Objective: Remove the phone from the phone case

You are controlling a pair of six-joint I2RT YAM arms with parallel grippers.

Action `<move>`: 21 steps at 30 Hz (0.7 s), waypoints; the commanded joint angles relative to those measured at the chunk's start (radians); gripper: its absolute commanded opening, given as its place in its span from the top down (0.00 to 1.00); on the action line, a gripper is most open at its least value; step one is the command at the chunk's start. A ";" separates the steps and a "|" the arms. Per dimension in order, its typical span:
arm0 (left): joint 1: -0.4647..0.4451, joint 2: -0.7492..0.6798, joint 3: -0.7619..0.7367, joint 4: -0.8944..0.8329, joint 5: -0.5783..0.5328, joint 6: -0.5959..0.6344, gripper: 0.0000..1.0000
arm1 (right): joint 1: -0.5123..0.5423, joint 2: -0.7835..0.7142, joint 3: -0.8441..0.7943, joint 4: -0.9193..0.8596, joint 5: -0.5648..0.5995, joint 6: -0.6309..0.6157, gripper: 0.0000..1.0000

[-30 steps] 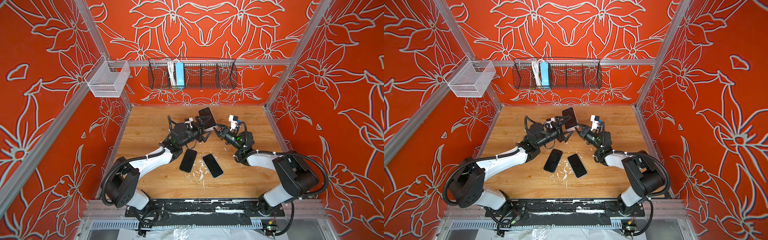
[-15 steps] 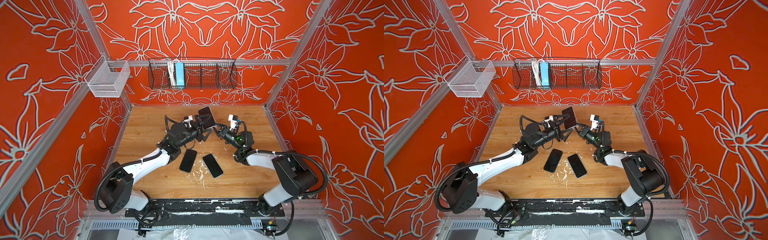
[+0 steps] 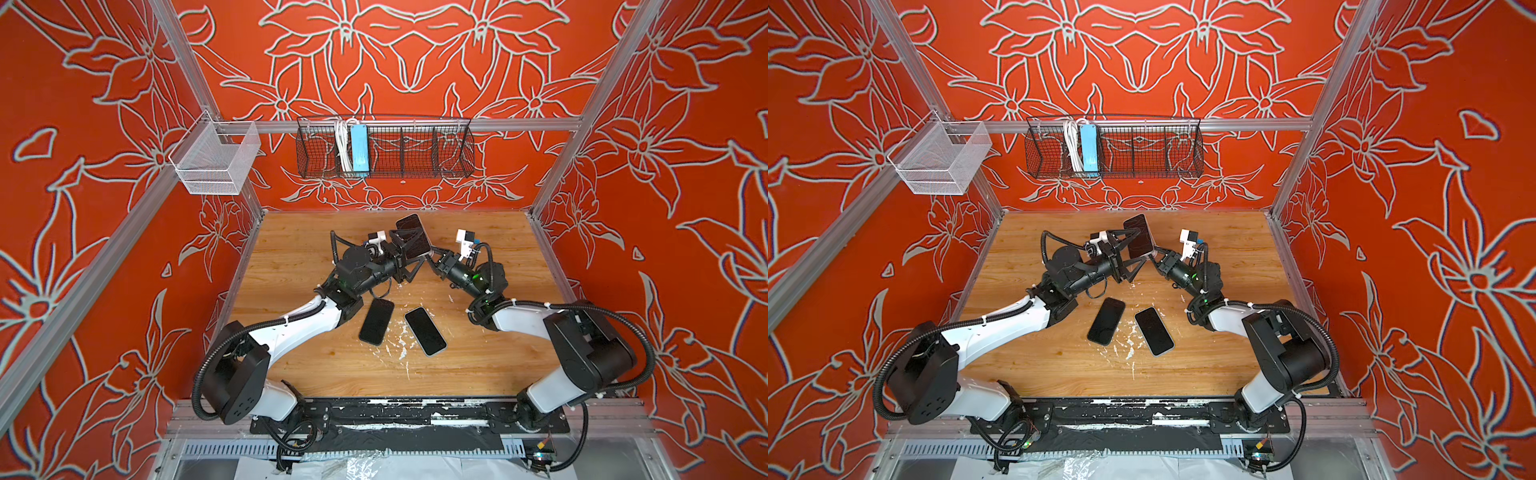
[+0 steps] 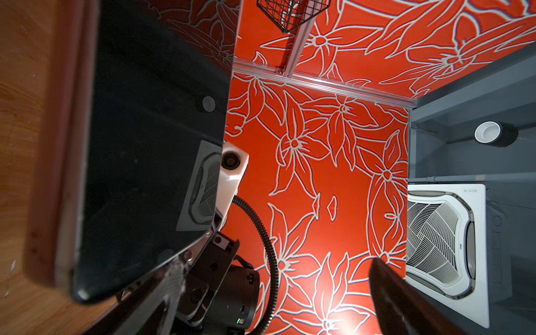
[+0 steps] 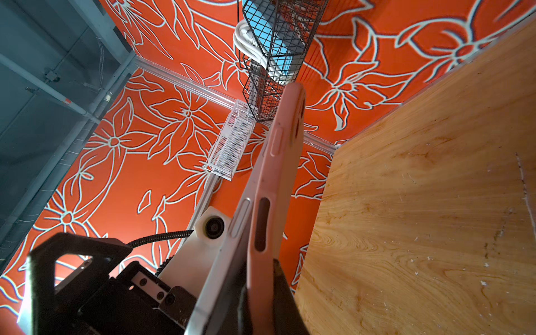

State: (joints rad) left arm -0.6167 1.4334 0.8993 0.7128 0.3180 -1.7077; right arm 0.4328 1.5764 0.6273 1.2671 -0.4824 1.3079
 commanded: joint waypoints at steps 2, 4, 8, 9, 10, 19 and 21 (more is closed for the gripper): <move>-0.006 0.008 0.014 0.030 0.020 -0.006 0.03 | -0.004 -0.022 0.009 0.089 -0.001 -0.012 1.00; -0.006 0.003 0.009 0.020 0.006 0.004 0.03 | -0.003 -0.020 0.008 0.093 -0.003 -0.011 1.00; -0.006 0.009 0.002 0.022 -0.001 0.000 0.03 | -0.003 -0.018 0.001 0.103 0.001 -0.006 1.00; -0.006 0.014 0.004 0.022 0.002 0.000 0.03 | -0.003 -0.020 0.000 0.103 0.001 -0.007 1.00; -0.006 0.018 0.002 0.022 0.003 -0.002 0.02 | -0.003 -0.022 -0.001 0.103 0.001 -0.007 1.00; -0.006 0.045 -0.004 0.031 -0.013 -0.005 0.00 | -0.002 -0.032 -0.006 0.110 0.001 -0.007 1.00; -0.006 0.042 -0.002 0.024 -0.019 0.004 0.01 | -0.002 -0.032 -0.012 0.113 0.001 -0.007 1.00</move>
State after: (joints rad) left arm -0.6170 1.4696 0.8993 0.7124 0.3096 -1.7069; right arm 0.4328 1.5761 0.6216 1.2690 -0.4797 1.3079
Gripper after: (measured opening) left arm 0.992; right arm 0.114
